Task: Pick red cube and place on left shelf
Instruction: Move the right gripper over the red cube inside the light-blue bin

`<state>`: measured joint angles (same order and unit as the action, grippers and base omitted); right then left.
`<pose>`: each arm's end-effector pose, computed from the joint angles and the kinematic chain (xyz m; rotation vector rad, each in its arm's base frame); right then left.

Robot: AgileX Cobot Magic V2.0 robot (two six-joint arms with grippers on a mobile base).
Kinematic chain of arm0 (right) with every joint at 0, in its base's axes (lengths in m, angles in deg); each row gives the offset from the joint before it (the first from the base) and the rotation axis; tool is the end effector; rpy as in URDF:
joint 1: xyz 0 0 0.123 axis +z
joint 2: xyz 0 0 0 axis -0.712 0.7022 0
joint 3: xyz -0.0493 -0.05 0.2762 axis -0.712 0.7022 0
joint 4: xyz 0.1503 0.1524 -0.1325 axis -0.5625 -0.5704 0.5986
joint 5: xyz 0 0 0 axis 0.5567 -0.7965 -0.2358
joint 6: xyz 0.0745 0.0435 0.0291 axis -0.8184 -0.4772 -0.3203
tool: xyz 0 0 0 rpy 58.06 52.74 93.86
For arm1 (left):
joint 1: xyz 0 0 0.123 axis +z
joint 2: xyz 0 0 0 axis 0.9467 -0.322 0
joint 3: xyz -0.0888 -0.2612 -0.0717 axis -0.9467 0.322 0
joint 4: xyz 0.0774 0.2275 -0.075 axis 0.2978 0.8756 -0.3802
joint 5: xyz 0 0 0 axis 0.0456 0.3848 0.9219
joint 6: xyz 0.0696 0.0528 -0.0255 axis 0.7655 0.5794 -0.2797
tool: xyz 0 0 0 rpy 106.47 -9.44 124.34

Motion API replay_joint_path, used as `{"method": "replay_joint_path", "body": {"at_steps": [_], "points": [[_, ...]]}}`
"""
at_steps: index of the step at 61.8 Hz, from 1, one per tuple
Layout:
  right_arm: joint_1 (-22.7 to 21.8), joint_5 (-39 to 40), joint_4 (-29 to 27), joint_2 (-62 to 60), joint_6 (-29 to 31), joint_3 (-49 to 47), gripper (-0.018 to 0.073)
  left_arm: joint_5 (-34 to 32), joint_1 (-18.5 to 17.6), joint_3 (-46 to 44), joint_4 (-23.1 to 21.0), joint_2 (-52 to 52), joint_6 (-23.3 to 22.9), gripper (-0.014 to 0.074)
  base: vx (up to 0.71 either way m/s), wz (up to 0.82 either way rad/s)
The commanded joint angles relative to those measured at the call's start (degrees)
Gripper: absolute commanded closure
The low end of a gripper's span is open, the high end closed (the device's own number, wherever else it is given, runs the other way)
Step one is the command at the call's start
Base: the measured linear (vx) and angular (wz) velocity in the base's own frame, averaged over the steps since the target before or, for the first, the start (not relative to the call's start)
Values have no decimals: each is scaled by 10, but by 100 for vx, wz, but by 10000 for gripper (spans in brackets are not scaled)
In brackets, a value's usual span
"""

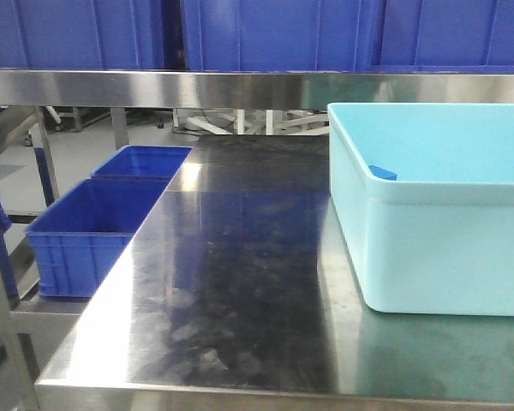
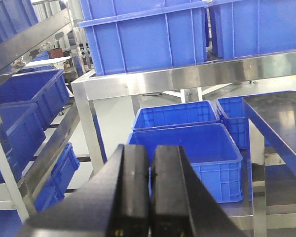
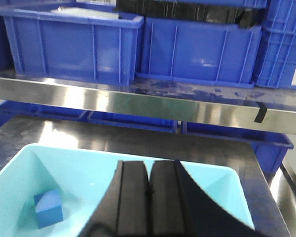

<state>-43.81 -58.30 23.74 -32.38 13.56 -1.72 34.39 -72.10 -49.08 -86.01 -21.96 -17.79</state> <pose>0.1351 0.0036 0.3230 -0.0461 1.6347 -0.0038 0.0563 -0.0010 0.2072 0.1128 1.5138 0.0939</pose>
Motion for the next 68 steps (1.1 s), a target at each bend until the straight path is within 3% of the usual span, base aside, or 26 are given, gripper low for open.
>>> {"method": "replay_joint_path", "body": {"at_steps": [1, 8, 13, 25, 29, 40, 48, 68], "points": [[-2, 38, -2, 50, -2, -56, 506, -52, -3, 13, -3, -2, 0, 491, 0, 0], [-2, 38, -2, 100, -2, -89, 500, -52, -3, 13, -3, -2, 0, 491, 0, 0], [-2, 33, -2, 134, -2, -108, 442, -52, -3, 13, -3, -2, 0, 491, 0, 0], [-2, -46, -25, 203, -26, -150, 47, -52, -3, 13, -3, -2, 0, 491, 0, 0], [-2, -94, -42, 231, -26, -165, -7, -52, -3, 13, -3, -2, 0, 491, 0, 0], [-2, -243, -85, 305, -26, -216, -3, -52, -3, 13, -3, -2, 0, 491, 0, 0], [-2, -293, -105, 348, -26, -244, -3, -52, -3, 13, -3, -2, 0, 491, 0, 0], [28, -254, -103, 382, -26, -269, -3, -52, -3, 13, -3, -2, 0, 491, 0, 0]]}}
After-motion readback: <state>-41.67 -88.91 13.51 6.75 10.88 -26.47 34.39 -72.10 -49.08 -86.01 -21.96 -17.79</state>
